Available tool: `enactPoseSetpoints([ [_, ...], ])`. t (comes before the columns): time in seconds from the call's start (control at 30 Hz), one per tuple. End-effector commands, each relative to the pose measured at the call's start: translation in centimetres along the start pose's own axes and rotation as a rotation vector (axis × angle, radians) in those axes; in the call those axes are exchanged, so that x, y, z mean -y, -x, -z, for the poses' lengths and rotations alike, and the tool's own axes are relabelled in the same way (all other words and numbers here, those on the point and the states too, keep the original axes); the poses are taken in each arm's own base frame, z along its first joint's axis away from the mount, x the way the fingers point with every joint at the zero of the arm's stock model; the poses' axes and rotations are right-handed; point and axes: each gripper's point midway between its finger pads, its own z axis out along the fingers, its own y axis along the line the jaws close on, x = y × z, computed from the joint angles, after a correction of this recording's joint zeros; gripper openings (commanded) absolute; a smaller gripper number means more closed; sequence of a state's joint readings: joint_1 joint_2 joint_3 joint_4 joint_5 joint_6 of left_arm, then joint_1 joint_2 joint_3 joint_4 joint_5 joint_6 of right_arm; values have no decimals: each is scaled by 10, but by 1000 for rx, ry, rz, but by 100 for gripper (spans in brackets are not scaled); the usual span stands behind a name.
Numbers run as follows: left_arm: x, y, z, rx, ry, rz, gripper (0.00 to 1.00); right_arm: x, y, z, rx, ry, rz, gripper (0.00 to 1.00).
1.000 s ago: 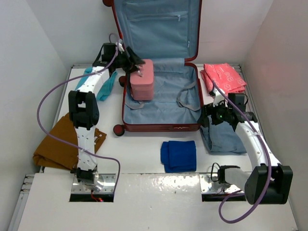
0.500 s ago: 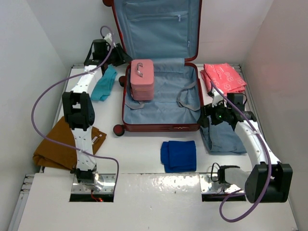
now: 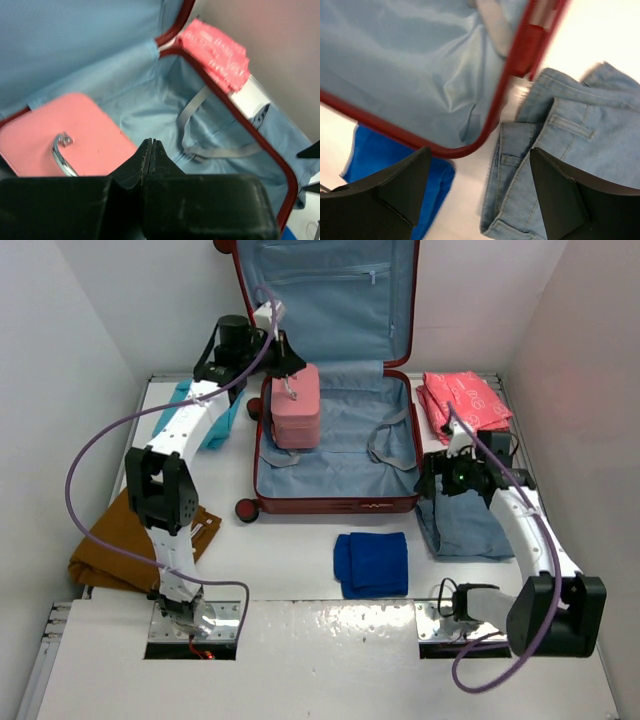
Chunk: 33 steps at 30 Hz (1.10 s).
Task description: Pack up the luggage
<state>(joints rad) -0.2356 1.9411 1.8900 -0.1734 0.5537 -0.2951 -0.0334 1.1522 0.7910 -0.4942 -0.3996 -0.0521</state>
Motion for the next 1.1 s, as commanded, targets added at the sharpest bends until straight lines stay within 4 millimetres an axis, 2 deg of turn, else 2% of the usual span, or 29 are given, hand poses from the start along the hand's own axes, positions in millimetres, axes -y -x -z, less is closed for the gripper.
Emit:
enactPoseSetpoints([
  [0.0, -31, -41, -8, -82, 42, 21, 0, 26, 33, 11, 86, -63, -177, 80],
  [0.07, -44, -56, -12, -108, 67, 58, 0, 31, 32, 12, 78, -62, -255, 80],
  [0.1, -48, -60, -12, -112, 89, 78, 0, 41, 33, 17, 89, -80, -290, 80],
  [0.13, -61, -62, -11, -107, 117, 111, 0, 44, 31, 21, 85, -66, -325, 80],
  [0.17, -65, -73, -14, -122, 122, 138, 0, 52, 30, 24, 89, -79, -359, 80],
  [0.2, -79, -73, -10, -110, 147, 180, 0, 54, 26, 27, 83, -67, -390, 80],
  [0.23, -76, -75, -13, -113, 114, 195, 0, 61, 25, 31, 88, -74, -411, 81],
  [0.27, -85, -84, -14, -126, 121, 226, 0, 60, 24, 33, 91, -59, -411, 81],
  [0.43, -87, -97, -21, -139, 79, 297, 0, 68, 4, 48, 60, -51, -464, 83],
  [0.47, -83, -89, -22, -124, 55, 284, 2, 67, -3, 50, 38, -49, -462, 85],
  [0.5, -81, -89, -22, -126, 44, 285, 26, 71, -5, 54, 39, -61, -466, 86],
  [0.53, -73, -62, -19, -71, 19, 240, 45, 74, -7, 57, 35, -75, -464, 86],
  [0.6, -64, -38, -14, -31, 7, 218, 68, 86, -21, 69, 11, -118, -462, 87],
  [0.63, -52, -16, -12, 9, -14, 182, 74, 90, -24, 72, 1, -137, -463, 89],
  [0.67, -37, 3, -7, 41, -32, 153, 78, 98, -36, 80, -31, -169, -493, 89],
  [0.7, -30, 18, -2, 67, -40, 132, 89, 102, -41, 83, -46, -194, -497, 90],
  [0.73, -15, 37, 1, 98, -62, 102, 92, 104, -47, 86, -65, -203, -512, 90],
  [0.8, 7, 64, 14, 147, -86, 49, 95, 118, -64, 93, -114, -244, -534, 99],
  [0.83, 11, 70, 19, 159, -89, 30, 96, 119, -70, 94, -134, -244, -542, 99],
  [0.87, 19, 75, 21, 169, -93, 21, 96, 128, -78, 100, -138, -270, -563, 99],
  [0.97, 29, 85, 33, 182, -95, -6, 97, 139, -93, 99, -179, -249, -537, 99],
  [1.07, 31, 82, 39, 173, -90, -23, 97, 151, -104, 89, -234, -189, -525, 99],
])
